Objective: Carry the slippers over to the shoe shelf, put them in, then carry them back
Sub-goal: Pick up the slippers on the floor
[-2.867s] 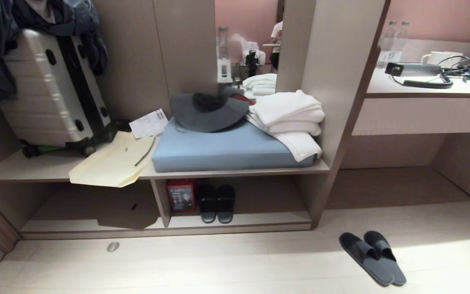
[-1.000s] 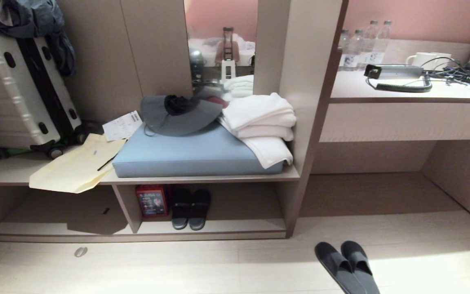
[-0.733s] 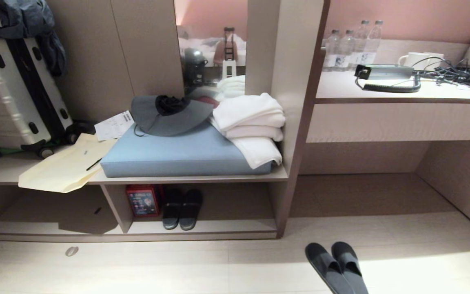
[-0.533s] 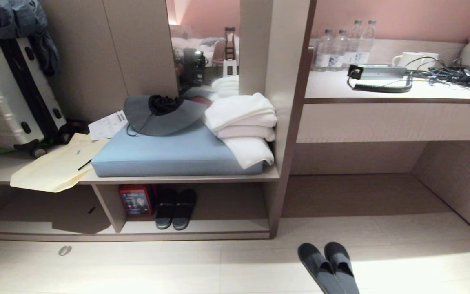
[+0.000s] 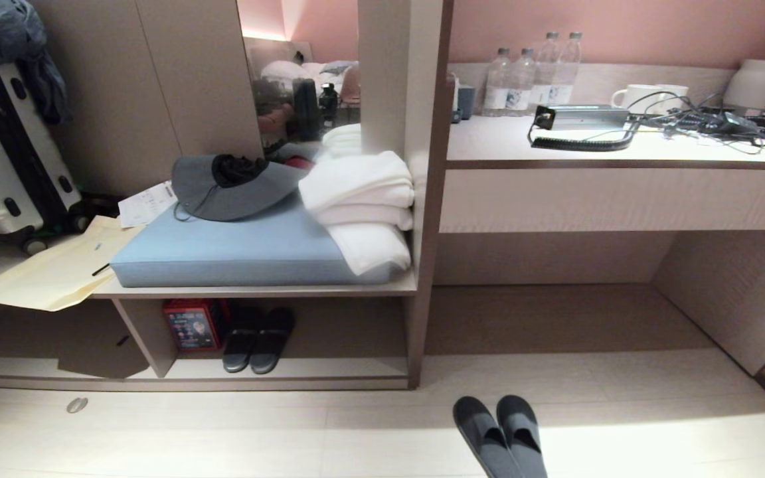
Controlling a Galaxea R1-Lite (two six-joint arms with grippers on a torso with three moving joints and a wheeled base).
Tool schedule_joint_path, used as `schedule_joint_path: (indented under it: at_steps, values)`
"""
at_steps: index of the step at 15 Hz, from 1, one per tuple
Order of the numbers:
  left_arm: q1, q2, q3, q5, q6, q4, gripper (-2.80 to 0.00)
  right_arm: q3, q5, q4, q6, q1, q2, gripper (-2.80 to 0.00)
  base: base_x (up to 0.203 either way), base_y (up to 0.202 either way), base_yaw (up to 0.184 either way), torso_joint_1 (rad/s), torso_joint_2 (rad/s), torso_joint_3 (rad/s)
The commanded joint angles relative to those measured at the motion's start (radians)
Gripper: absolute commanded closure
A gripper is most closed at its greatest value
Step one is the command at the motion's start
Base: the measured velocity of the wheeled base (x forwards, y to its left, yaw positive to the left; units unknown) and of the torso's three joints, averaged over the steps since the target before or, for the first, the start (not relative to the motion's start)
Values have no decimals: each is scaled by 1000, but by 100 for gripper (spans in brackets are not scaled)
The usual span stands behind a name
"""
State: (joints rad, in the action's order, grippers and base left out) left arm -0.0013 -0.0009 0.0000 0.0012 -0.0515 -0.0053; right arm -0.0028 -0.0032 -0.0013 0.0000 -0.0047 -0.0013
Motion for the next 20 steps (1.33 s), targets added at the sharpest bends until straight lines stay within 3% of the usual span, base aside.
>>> schedule_joint_path:
  at_steps: [1, 5, 13, 20]
  values:
    - [0, 1, 0, 0, -1, -1, 0, 0, 0, 0, 0, 0, 0, 0, 0, -197, 3, 2, -1, 4]
    - [0, 1, 0, 0, -1, -1, 0, 1, -1, 0, 0, 0, 0, 0, 0, -147, 1, 5, 2, 4]
    - [0, 2, 0, 3, 2, -2, 0, 1, -1, 0, 0, 0, 0, 0, 0, 0, 0, 0, 0, -3]
    - [0, 1, 0, 3, -4, -1, 0, 0, 0, 0, -2, 0, 0, 0, 0, 0, 0, 3, 3, -170]
